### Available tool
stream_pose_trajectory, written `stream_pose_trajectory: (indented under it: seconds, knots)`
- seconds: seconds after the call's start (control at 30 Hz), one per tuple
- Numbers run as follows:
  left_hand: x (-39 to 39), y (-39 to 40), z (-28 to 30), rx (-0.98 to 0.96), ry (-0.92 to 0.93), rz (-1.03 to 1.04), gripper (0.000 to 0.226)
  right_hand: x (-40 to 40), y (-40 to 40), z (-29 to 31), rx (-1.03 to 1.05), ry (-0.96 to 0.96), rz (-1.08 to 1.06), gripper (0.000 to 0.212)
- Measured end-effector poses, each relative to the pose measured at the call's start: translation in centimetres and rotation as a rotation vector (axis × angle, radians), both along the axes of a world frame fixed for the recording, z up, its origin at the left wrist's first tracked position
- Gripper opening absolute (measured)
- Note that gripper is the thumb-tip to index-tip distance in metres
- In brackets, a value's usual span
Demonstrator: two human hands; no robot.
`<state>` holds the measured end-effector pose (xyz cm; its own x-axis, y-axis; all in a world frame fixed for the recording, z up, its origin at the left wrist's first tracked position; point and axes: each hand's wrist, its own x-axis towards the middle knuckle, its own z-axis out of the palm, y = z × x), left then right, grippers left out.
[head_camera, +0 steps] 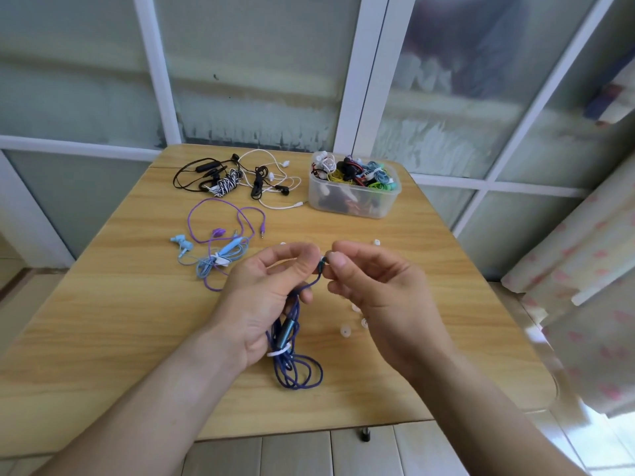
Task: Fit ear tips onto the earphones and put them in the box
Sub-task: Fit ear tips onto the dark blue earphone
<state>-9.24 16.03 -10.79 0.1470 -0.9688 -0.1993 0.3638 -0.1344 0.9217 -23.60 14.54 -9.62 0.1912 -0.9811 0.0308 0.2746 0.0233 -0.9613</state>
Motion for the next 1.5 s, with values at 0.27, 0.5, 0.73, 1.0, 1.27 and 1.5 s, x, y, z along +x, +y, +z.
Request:
stream_pose_trajectory:
  seconds: [0.27, 0.5, 0.73, 1.0, 1.27, 1.5]
  knots:
    - [0.8, 0.0, 0.1, 0.015, -0.002, -0.156, 0.023, 0.1, -0.2, -0.4, 0.037, 0.070, -0.054, 0.021]
    - [0.5, 0.2, 0.0, -0.116, -0.145, -0.146, 0.024, -0.1, -0.5, -0.6, 0.076, 0.025, -0.075, 0.023]
    - [0.5, 0.2, -0.3, -0.250, -0.337, -0.038, 0.018, -0.5, -0.6, -0.6, 0.039, 0.100, -0.060, 0.036]
    - [0.8, 0.2, -0.4, -0.317, -0.393, 0.024, 0.016, -1.0, -0.9, 0.0, 0.017, 0.043, 0.100, 0.030]
    - [0.9, 0.2, -0.3, -0.348, -0.427, -0.004, 0.018, -1.2, -1.1, 0.1, -0.045, 0.129, 0.114, 0.021]
    - [0.9, 0.3, -0.1, -0.287, -0.380, -0.078, 0.025, -1.8, -1.3, 0.1, -0.081, 0.219, 0.200, 0.022]
